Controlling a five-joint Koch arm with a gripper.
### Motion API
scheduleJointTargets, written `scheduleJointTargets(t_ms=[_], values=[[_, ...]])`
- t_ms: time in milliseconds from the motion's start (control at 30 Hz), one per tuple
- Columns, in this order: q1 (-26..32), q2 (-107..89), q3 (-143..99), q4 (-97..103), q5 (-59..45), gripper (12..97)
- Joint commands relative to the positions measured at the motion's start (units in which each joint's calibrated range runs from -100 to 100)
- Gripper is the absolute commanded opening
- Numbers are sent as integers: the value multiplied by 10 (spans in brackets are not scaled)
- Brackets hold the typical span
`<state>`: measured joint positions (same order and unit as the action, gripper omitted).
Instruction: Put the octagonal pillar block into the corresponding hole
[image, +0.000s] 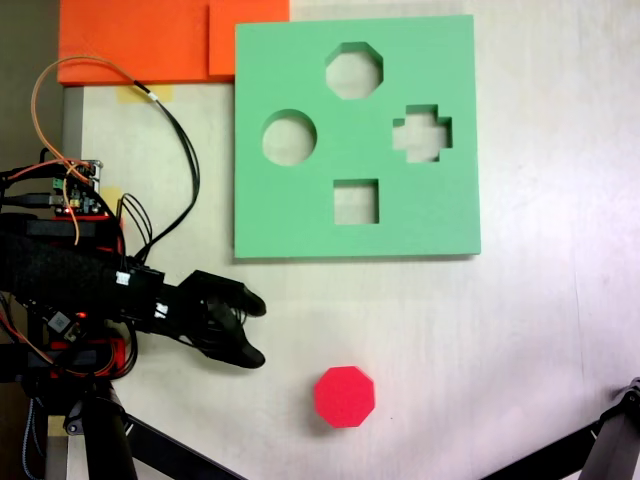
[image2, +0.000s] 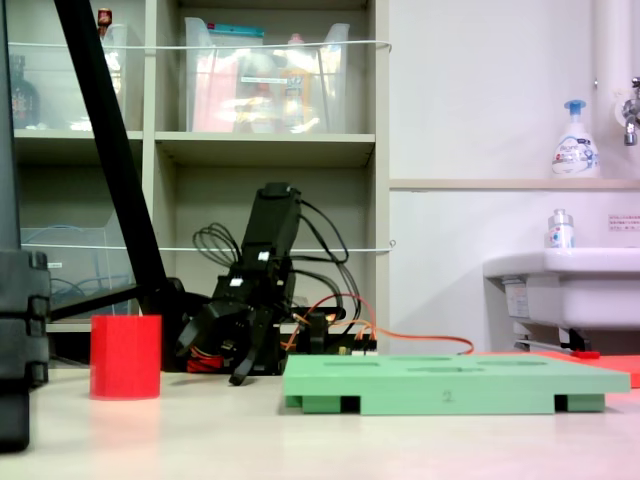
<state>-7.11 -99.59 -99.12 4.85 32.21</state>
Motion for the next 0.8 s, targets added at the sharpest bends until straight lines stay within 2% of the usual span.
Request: scheduleJointTargets(t_ms=[0, 200, 267, 500, 567, 633, 700, 767], values=[[1, -4, 8, -224, 49, 465], [10, -4, 215, -580, 94, 454], [4, -4, 290, -658, 105, 424], [-1, -4, 510, -866, 101, 419], [0, -4, 578, -887, 94, 456], [2, -4, 647, -901, 93, 542], [5, 1, 714, -930, 92, 588], [6, 73, 780, -962, 86, 652]])
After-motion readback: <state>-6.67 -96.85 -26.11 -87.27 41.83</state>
